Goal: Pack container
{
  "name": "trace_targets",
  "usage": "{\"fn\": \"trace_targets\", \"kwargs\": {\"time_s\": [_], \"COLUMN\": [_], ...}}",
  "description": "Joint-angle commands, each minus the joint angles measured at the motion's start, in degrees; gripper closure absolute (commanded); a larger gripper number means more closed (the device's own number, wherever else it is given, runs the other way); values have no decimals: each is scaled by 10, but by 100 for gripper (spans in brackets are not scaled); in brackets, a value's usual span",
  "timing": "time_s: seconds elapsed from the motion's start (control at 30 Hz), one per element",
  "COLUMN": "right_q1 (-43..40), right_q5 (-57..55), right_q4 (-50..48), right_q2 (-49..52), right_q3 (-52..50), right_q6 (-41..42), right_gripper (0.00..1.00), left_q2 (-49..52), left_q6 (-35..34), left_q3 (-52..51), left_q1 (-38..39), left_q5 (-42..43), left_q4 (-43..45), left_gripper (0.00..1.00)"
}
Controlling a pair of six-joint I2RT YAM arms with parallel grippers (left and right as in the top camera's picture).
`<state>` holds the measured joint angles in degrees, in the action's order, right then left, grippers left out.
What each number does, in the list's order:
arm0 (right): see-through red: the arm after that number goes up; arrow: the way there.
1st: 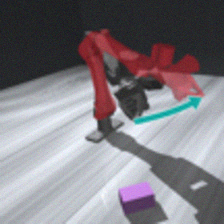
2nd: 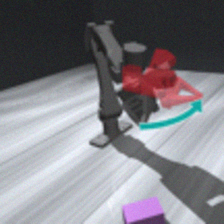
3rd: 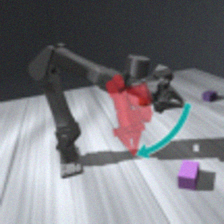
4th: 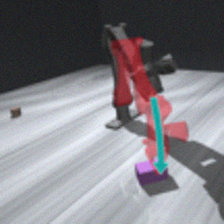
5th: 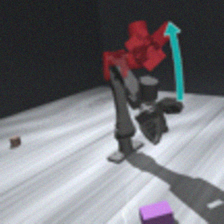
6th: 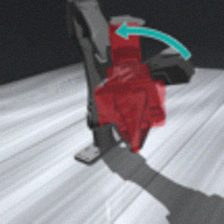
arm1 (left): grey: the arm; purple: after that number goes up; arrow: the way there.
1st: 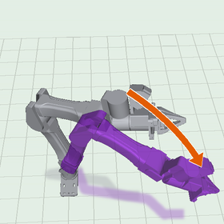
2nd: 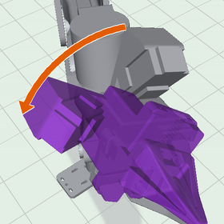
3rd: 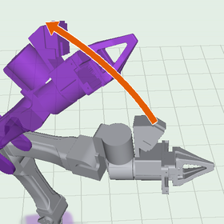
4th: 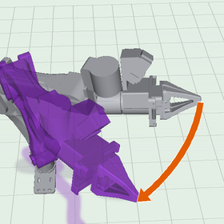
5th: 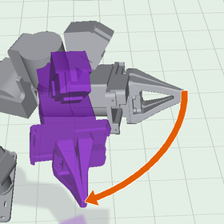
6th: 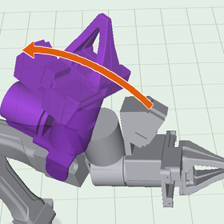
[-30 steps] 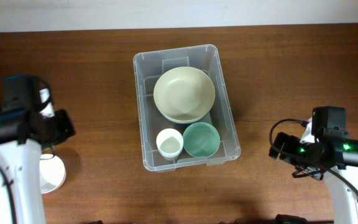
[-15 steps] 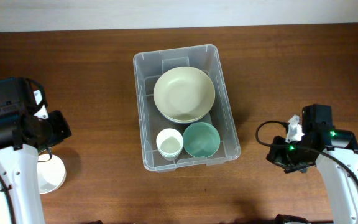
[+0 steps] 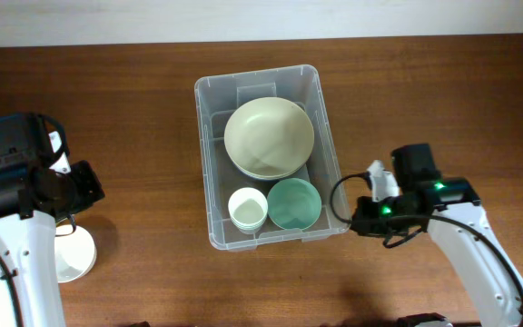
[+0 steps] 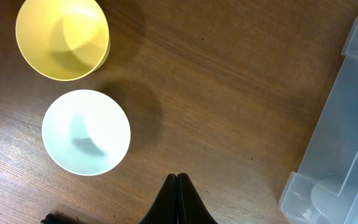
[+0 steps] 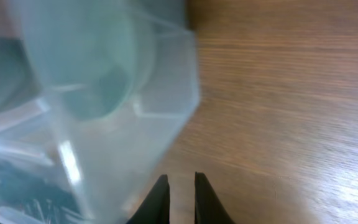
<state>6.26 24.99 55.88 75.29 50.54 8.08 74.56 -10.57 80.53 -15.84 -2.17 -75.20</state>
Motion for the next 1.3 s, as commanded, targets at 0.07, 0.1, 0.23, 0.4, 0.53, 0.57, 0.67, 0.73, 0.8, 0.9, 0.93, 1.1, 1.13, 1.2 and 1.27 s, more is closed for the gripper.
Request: {"fn": "trace_targets", "kwargs": {"time_s": [0.07, 0.1, 0.23, 0.4, 0.53, 0.57, 0.67, 0.73, 0.8, 0.9, 0.93, 1.1, 1.13, 1.2, 1.27], "right_q1": [47, 51, 53, 53, 47, 38, 7, -31, -55, -86, -90, -93, -93, -93, -93], "right_q5": [42, 46, 43, -2, -125, -171, -225, -227, -226, -224, -224, -225, -225, -225, -224], "right_q4": [-20, -22, -27, -28, -22, -12, 10, 21, 28, 40, 43, 55, 56, 59, 62], "right_q2": [2, 2, 2, 2, 2, 2, 2, 2, 2, 2, 2, 2, 2, 2, 2], "right_q3": [0, 0, 0, 0, 4, 10, 31, 52, 61, 65, 65, 65, 65, 65, 65], "right_q6": [-32, -32, -32, -31, 43, 73, 98, 98, 95, 90, 87, 83, 83, 83, 83], "right_gripper": [93, 92, 92, 77, 56, 49, 45, 38, 37, 36, 36, 36, 36, 36, 36], "left_q2": [0, 0, 0, 0, 0, 0, 0, 0, 0, 0, 0, 0, 0, 0, 0], "left_q6": [-6, -6, -5, -5, -5, -5, -5, -8, -40, -83, -90, -96, -96, -96, -96], "left_q3": [7, 7, 7, 7, 7, 7, 4, -14, -38, -105, -124, -218, -235, -265, -282], "left_q1": [-2, -2, -2, -2, -2, -2, -2, -2, -3, -9, -14, -39, -47, -69, -90], "left_q5": [-2, -2, -2, -2, -2, -3, -9, -9, -38, -71, -71, -72, -73, -78, -80], "left_q4": [0, 0, 0, 0, 0, 0, 0, -8, -16, -2, 7, 76, 93, 127, 150], "left_gripper": [97, 97, 97, 94, 82, 81, 81, 84, 85, 85, 85, 85, 84, 84, 84]}}
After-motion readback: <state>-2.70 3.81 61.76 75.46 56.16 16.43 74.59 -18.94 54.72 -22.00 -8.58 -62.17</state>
